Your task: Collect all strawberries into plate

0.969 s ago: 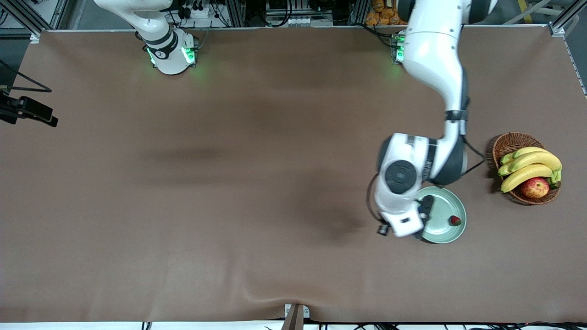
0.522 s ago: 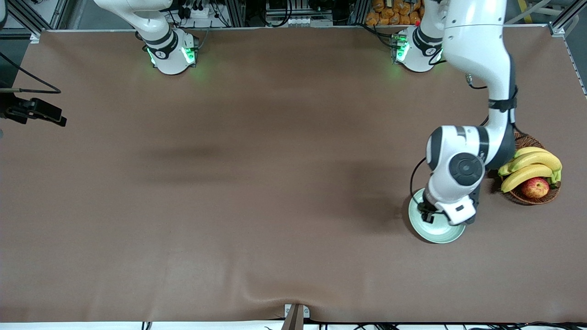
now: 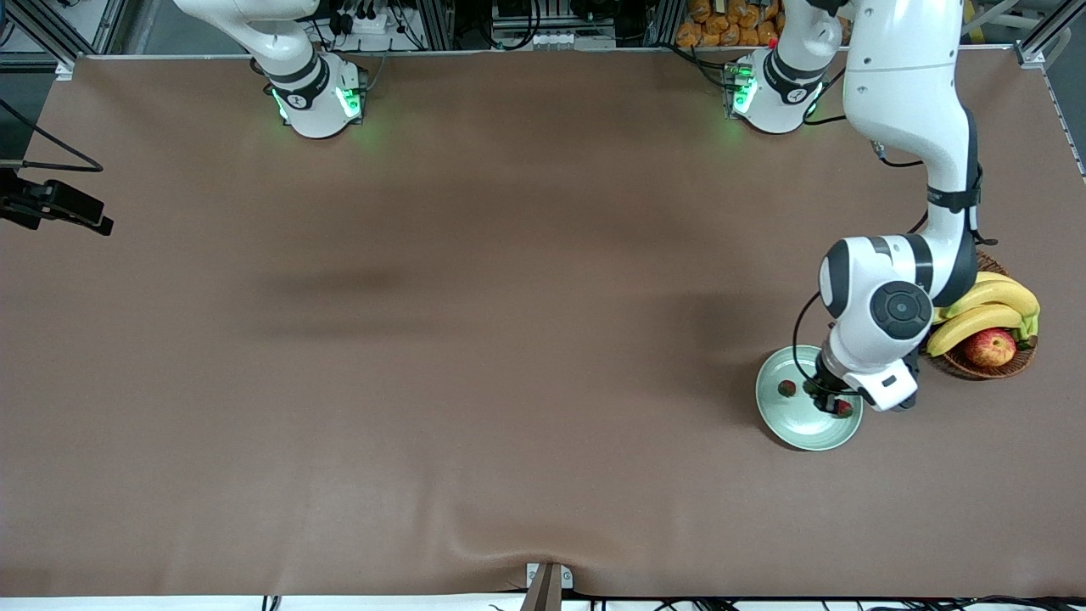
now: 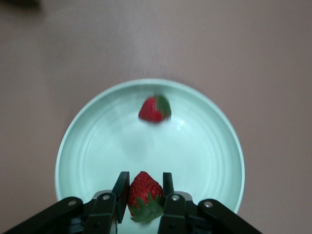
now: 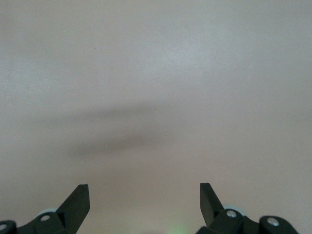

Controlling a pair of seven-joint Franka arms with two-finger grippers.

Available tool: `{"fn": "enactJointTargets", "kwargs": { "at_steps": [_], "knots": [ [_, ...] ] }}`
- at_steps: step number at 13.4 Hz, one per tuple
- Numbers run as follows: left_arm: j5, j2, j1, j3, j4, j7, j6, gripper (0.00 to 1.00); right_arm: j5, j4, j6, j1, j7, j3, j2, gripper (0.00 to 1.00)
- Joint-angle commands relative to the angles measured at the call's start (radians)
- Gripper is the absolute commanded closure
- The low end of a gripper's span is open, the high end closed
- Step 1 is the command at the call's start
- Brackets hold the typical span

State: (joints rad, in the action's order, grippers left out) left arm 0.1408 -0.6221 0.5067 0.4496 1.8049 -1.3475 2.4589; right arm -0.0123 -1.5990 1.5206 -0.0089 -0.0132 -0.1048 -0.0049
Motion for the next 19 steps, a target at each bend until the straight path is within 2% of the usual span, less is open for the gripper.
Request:
{"fn": "enactJointTargets", "kwargs": {
  "at_steps": [1, 2, 3, 4, 8, 11, 14, 19],
  "knots": [
    [0.010, -0.069, -0.034, -0.008, -0.061, 0.013, 0.028, 1.00, 0.015, -0.038, 0.013, -0.023, 0.007, 0.004, -0.029, 0.00],
    [0.007, -0.082, -0.036, -0.008, -0.064, 0.017, 0.031, 0.86, 0.015, -0.036, 0.010, -0.028, 0.007, 0.005, -0.027, 0.00],
    [0.008, -0.082, -0.036, -0.009, -0.064, 0.043, 0.038, 0.07, 0.015, -0.032, 0.007, -0.029, 0.007, 0.005, -0.023, 0.00],
    [0.013, -0.082, -0.025, -0.009, -0.061, 0.045, 0.041, 0.00, 0.015, -0.029, 0.006, -0.031, 0.007, 0.004, -0.021, 0.00],
    [0.008, -0.007, -0.034, -0.008, -0.036, 0.108, 0.037, 0.00, 0.014, -0.016, 0.003, -0.033, 0.007, 0.004, -0.010, 0.00],
    [0.003, 0.120, -0.066, -0.003, -0.003, 0.221, 0.005, 0.00, 0.014, -0.015, 0.006, -0.019, 0.009, 0.004, -0.010, 0.00],
    [-0.006, 0.260, -0.080, 0.001, -0.006, 0.378, -0.144, 0.00, 0.014, -0.015, 0.016, -0.008, 0.009, 0.002, -0.010, 0.00],
    [-0.099, 0.493, -0.096, -0.003, -0.015, 0.568, -0.366, 0.00, 0.018, -0.022, 0.016, -0.008, 0.010, -0.007, -0.001, 0.00]
  ]
}}
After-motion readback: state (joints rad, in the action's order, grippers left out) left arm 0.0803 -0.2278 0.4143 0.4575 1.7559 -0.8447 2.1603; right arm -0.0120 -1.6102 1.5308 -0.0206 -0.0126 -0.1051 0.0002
